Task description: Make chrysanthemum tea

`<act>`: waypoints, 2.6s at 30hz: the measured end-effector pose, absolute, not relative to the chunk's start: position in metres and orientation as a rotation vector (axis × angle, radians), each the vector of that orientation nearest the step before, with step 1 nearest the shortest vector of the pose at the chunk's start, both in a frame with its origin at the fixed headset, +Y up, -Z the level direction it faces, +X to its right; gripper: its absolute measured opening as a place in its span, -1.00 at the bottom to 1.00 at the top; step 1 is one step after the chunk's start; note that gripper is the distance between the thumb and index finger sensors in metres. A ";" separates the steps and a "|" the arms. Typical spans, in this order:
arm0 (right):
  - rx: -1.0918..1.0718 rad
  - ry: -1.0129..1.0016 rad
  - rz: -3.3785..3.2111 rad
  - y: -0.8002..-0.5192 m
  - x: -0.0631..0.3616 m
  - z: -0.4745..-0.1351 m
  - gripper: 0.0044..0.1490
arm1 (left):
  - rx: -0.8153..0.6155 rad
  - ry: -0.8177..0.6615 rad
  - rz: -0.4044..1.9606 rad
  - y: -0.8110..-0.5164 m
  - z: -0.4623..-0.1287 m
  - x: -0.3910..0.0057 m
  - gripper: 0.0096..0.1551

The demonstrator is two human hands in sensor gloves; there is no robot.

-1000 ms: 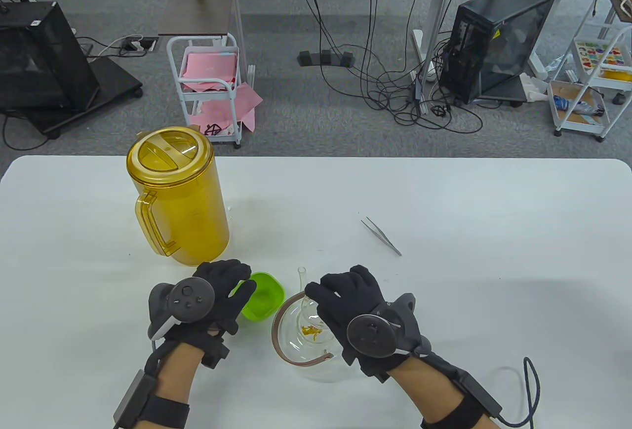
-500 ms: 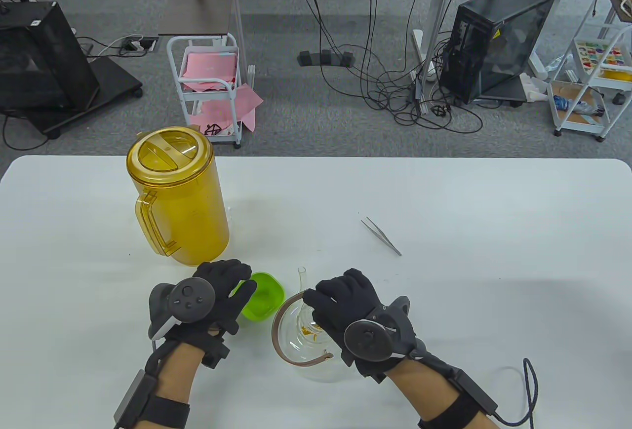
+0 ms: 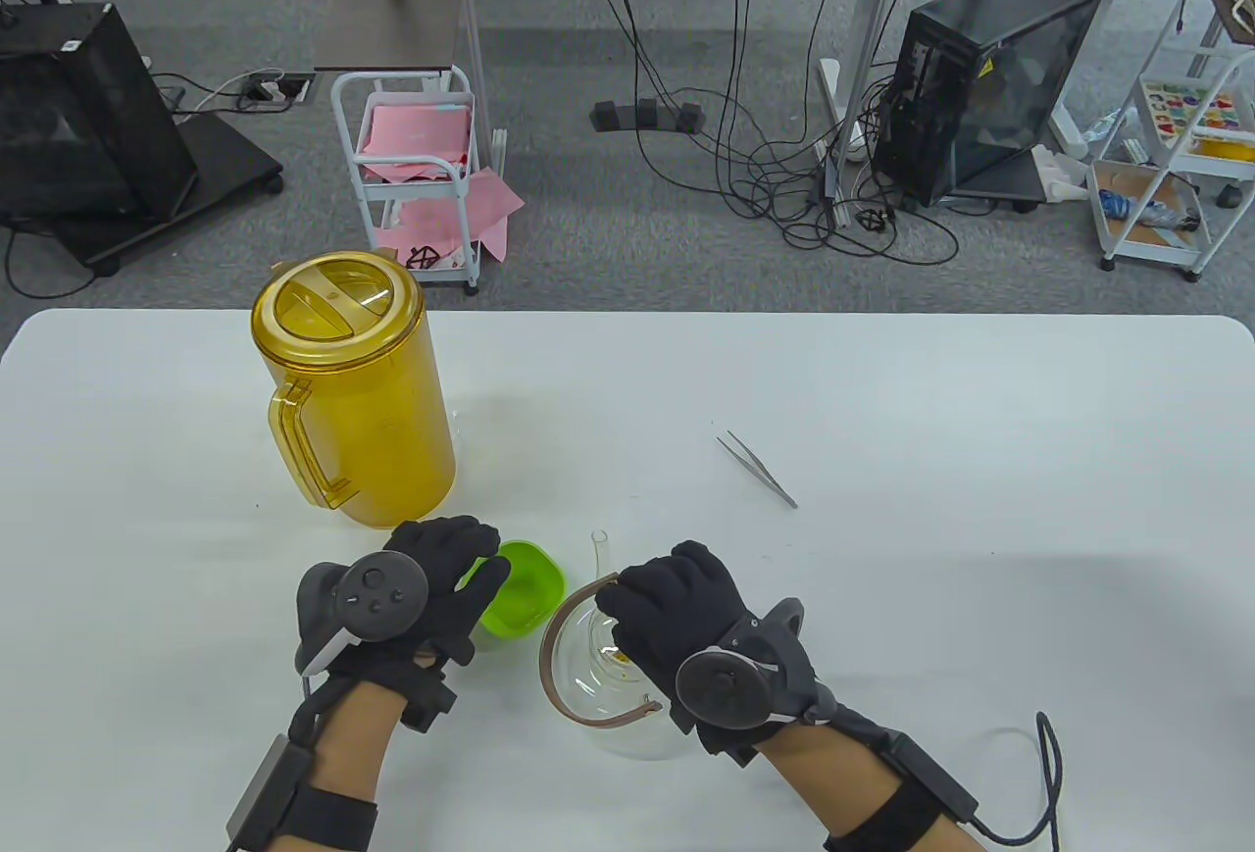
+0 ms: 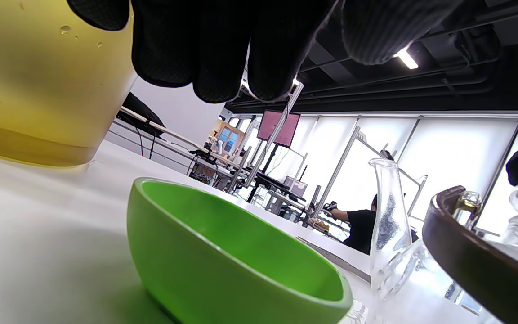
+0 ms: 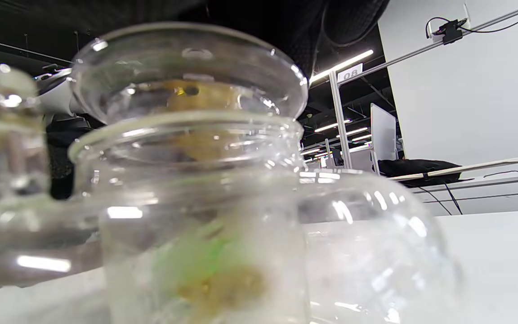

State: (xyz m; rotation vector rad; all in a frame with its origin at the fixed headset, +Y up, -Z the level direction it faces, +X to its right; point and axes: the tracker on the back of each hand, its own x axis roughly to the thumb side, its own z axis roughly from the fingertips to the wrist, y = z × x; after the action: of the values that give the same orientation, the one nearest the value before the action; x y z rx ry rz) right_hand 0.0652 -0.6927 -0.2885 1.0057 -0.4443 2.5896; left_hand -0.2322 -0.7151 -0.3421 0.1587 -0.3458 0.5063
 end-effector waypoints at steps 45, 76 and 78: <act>0.370 -0.819 2.538 -0.651 0.194 -0.335 -0.37 | 0.149 -0.350 0.501 -0.718 -0.342 -0.230 -0.35; 0.267 -0.493 2.699 -0.708 0.206 -0.371 -0.29 | 0.168 -0.343 0.488 -0.716 -0.342 -0.233 -0.33; 0.267 -0.496 2.683 -0.707 0.205 -0.372 -0.30 | 0.168 -0.343 0.486 -0.716 -0.342 -0.232 -0.33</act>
State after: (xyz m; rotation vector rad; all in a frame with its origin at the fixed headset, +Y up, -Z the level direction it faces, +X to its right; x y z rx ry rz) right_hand 0.2047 -0.7074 -0.3716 0.2665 -0.4959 2.6828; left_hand -0.2323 -0.7159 -0.3420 0.1683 -0.3429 0.4857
